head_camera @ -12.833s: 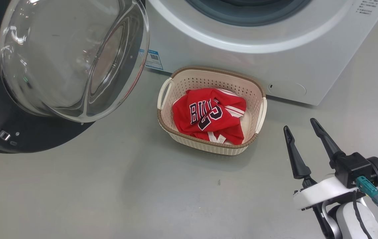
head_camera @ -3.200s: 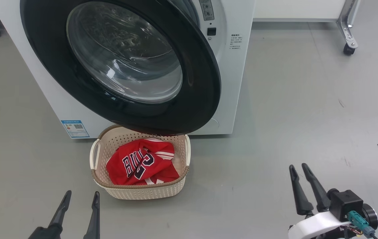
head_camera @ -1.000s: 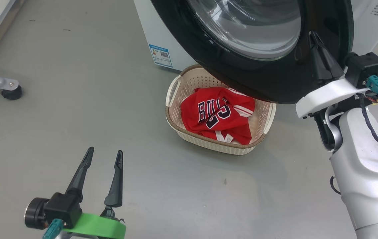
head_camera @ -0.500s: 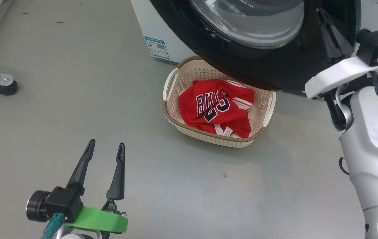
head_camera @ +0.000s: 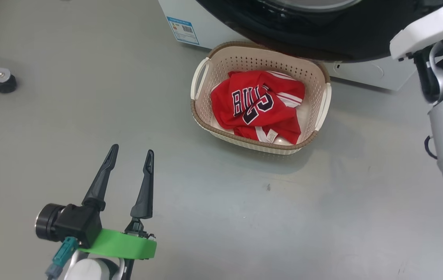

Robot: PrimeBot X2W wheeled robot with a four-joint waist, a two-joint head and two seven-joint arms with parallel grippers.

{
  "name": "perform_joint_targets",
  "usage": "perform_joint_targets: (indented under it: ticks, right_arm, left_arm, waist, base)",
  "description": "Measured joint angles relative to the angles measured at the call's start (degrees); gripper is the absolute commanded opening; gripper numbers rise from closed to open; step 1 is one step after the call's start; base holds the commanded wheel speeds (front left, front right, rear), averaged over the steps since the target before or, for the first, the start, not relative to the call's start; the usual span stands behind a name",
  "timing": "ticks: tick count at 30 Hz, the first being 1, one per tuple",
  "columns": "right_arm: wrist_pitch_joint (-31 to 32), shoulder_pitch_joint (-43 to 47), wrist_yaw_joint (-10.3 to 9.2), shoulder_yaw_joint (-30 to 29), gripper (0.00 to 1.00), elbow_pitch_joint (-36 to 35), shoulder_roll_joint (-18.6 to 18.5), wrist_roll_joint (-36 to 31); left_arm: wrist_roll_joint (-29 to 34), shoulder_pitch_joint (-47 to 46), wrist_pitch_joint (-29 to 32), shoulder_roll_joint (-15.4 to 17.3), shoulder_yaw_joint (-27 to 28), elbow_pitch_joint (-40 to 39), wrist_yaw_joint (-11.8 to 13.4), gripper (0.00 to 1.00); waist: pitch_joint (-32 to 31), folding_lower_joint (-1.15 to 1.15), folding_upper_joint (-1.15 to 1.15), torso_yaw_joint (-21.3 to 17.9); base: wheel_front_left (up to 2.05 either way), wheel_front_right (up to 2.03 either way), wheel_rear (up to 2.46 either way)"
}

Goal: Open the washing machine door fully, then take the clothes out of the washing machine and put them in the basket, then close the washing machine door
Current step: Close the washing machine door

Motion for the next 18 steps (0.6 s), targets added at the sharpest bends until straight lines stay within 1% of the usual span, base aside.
perform_joint_targets:
  ticks: [5, 8, 18]
  right_arm:
    - [0.5, -3.8, -0.49, -0.7, 0.00, 1.6, -2.2, -0.7]
    - [0.5, -5.2, -1.48, -1.5, 0.00, 2.7, -3.5, -0.9]
    - [0.3, -7.8, -2.05, -3.0, 0.00, 6.0, -4.4, -0.8]
  left_arm:
    - [-0.1, -1.8, -0.1, -0.2, -0.5, -0.2, -0.1, 1.00]
    - [-0.3, -2.8, -0.1, -0.4, -0.8, -0.2, -0.3, 1.00]
    - [-0.5, -3.9, -0.1, -0.6, -0.8, 0.1, -0.5, 1.00]
  waist:
    - [2.1, 0.00, 0.00, 0.4]
    - [3.0, 0.00, 0.00, 0.9]
    - [4.3, 0.00, 0.00, 2.1]
  base:
    - [0.00, 0.00, 0.00]
    - [0.00, 0.00, 0.00]
    - [0.00, 0.00, 0.00]
